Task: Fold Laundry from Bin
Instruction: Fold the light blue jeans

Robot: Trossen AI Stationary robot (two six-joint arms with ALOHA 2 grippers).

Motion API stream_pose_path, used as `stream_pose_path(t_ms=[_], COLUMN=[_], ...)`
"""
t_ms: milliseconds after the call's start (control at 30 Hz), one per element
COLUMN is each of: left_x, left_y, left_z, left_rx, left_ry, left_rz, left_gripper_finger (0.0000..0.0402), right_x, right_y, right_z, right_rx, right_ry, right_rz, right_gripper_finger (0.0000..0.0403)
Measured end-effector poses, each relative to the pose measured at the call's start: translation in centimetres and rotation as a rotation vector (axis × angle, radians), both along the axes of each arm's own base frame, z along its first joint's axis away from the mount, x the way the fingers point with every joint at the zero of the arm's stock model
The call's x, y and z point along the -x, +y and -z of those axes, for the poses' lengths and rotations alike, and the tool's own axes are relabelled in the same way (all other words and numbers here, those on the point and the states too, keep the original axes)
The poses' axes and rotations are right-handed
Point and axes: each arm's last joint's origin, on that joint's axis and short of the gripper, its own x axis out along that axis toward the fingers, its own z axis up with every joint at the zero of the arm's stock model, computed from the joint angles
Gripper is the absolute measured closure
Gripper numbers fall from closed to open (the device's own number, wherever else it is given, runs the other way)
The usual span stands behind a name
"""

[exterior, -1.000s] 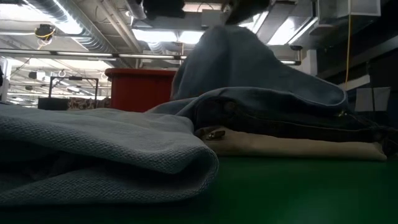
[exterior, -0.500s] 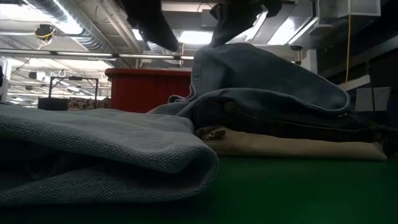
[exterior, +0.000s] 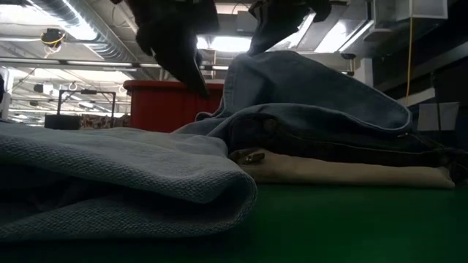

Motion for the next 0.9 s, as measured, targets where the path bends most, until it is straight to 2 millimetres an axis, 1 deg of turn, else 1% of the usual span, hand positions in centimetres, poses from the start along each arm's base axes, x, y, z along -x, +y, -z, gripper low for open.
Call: stream_pose_path(t_ms=[200,367,500,567,633,733,800,900], left_x=[-0.2,0.1,0.0,0.1,0.3,0.3,0.0,-0.2], left_y=[0.7,1.1,1.3,1.5,1.7,2.1,2.4,2.9], left_z=[1.0,1.2,1.3,1.8,2.9,3.9,4.0,4.1], left_rx=[-0.128,-0.087,-0.092,-0.093,-0.097,-0.113,-0.126,-0.135], left_ry=[0.062,0.097,0.097,0.109,0.129,0.116,0.063,0.042], left_rz=[-0.052,-0.041,-0.047,-0.054,-0.062,-0.084,-0.1,-0.116], left_gripper_finger=[0.0237,0.0237,0.0237,0.0237,0.0237,0.0238,0.0247,0.0287], right_x=[0.1,0.2,0.2,0.2,0.2,0.2,0.2,0.2], right_y=[0.0,0.0,0.0,0.0,0.0,0.0,0.0,0.0], right_z=[0.1,0.2,0.1,0.1,0.1,0.1,0.1,0.0], right_rx=[-0.002,-0.005,-0.005,-0.005,-0.004,-0.001,0.002,0.002], right_ry=[0.01,0.03,0.028,0.028,0.023,0.021,0.021,0.022], right_rz=[0.0,0.0,0.0,0.0,0.0,0.002,0.004,0.004], right_gripper_finger=[0.0402,0.0402,0.0402,0.0402,0.0402,0.0402,0.0402,0.0402])
